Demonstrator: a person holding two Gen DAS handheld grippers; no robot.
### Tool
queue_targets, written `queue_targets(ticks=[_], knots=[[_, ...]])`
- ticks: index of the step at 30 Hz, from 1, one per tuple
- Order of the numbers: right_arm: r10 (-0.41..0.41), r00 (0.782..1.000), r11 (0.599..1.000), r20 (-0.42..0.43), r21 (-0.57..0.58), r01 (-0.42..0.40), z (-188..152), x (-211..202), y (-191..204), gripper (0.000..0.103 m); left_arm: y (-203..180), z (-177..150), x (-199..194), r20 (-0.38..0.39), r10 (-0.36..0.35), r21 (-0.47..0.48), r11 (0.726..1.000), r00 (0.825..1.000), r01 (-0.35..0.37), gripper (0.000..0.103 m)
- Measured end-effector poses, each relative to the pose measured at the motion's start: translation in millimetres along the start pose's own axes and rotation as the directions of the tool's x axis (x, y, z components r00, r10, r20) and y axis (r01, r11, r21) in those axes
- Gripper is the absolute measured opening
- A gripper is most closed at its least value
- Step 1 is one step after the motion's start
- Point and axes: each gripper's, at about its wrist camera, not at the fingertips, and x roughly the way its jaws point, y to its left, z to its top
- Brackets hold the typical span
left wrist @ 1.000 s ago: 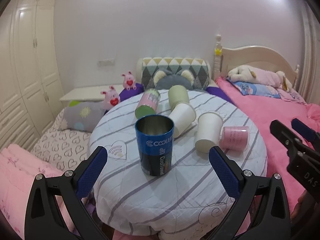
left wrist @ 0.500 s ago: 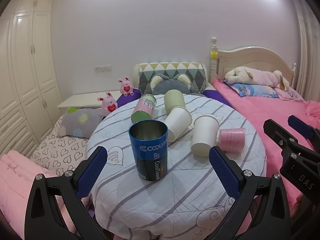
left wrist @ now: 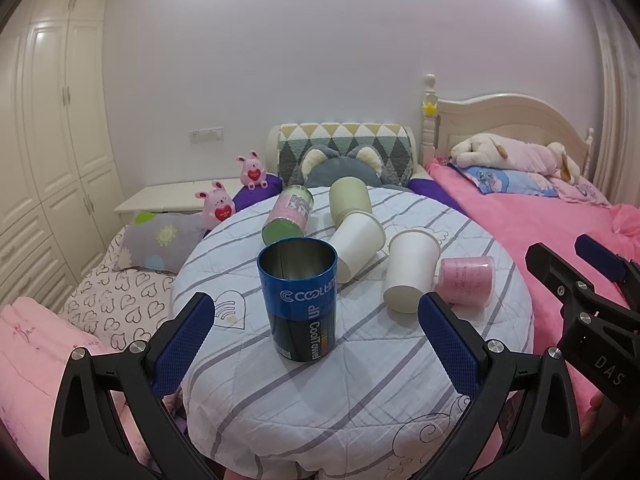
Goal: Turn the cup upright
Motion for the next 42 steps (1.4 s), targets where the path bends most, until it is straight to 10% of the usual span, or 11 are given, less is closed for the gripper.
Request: queue_targets(ticks=[42], knots=[[0.014, 1.000, 1.000, -0.024, 0.015, -0.014, 0.8, 17.6, -10.9, 0.082, -11.3, 8.4, 15.8, -0.019, 0.034, 0.002, 0.999, 0.999, -0.034, 0.103]])
